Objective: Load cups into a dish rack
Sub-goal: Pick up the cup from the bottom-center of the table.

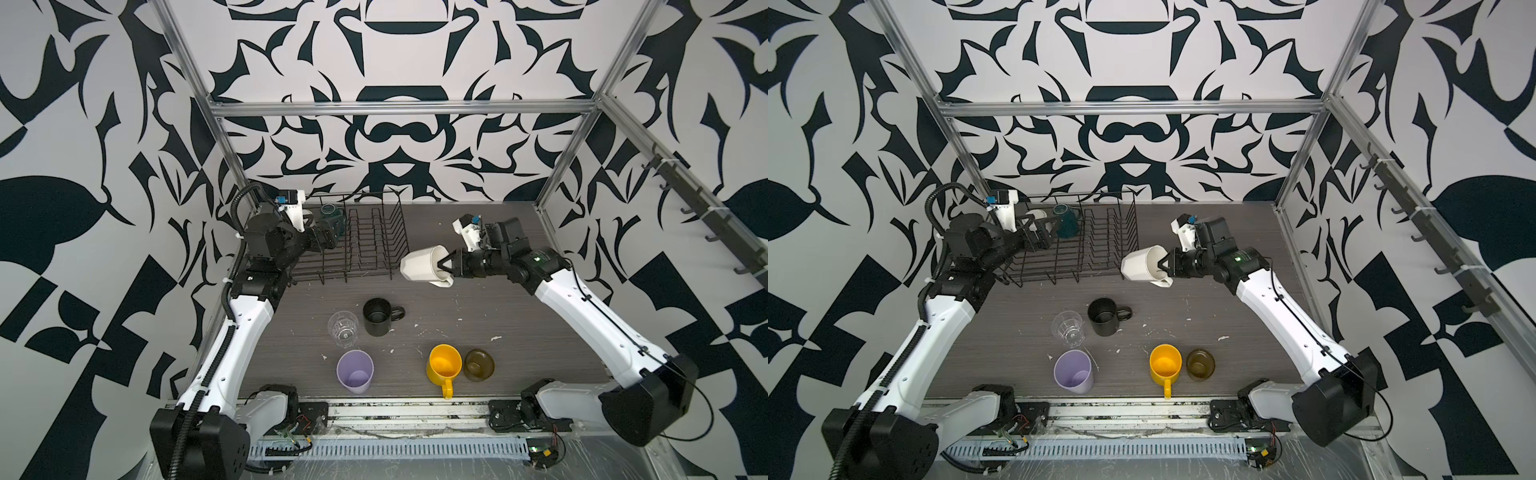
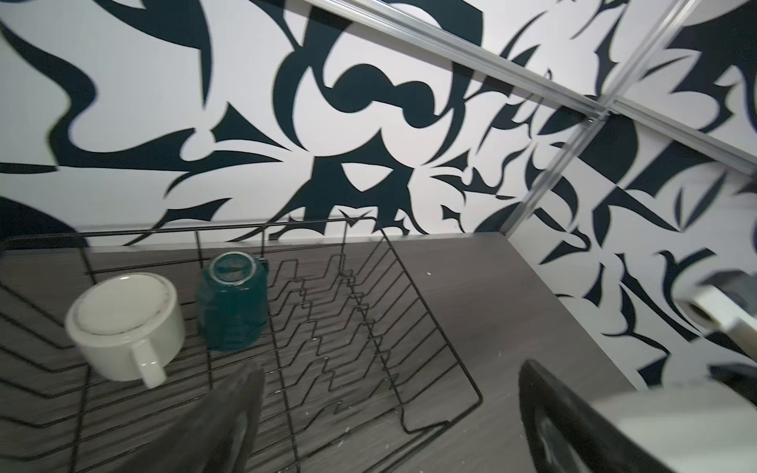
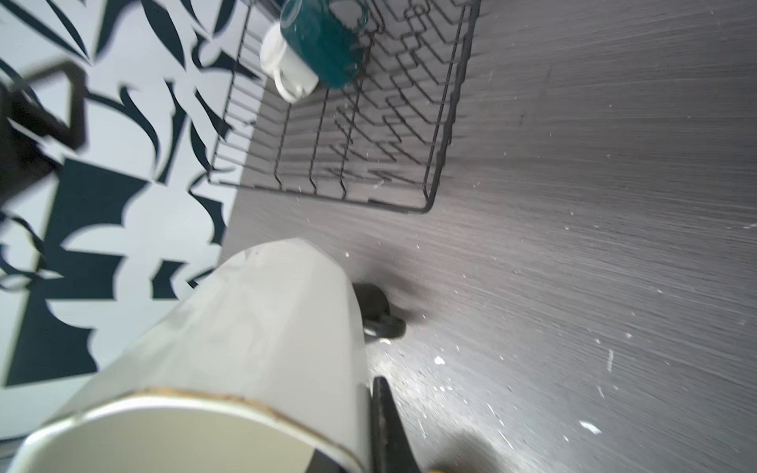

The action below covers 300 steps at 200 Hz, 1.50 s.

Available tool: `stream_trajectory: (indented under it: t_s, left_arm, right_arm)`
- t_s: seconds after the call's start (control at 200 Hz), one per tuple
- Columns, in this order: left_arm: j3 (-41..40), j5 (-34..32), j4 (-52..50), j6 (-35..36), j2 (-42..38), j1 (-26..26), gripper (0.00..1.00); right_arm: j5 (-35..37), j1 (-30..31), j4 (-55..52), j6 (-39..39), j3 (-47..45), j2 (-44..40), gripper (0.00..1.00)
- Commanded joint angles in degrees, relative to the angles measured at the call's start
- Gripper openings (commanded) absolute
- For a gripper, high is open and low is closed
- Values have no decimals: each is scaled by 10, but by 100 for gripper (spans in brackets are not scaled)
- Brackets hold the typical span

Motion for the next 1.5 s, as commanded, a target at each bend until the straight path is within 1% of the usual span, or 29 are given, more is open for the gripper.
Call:
stream_trajectory:
  t_s: [0.0,0.08,0.145,0.2,0.4,0.64,0.795,1.01,1.28,1.495]
  left_arm:
    - [-33,116,100,-34,-19,2,100]
    - [-67,168,166,-37,-25,0,99]
    - [-95,172,219,-33,-32,-8,99]
    - [-111,189,252,-21,-35,-17,99]
    - [-136,239,298,35,-25,-58,100]
    - [-135,306,363,18,11,-80,99]
    - [-135,311,383,19,24,-95,99]
    - [-129,323,389,20,40,-109,99]
    - [-124,324,399,16,47,-111,99]
    - [-120,347,409,7,52,-112,99]
  right_arm:
    - [-94,-30,143,67,5,-14,0]
    - [-110,-40,162,77,4,-12,0]
    - [-120,-43,175,85,4,-9,0]
    - [-123,-44,175,84,8,-6,0]
    - [-142,-46,209,102,9,2,0]
    - [-182,-46,238,105,20,7,0]
    - [-209,-42,284,129,15,9,0]
    - [-228,-19,305,131,24,18,0]
    - [-248,11,332,132,24,24,0]
    - [-256,33,350,135,15,26,0]
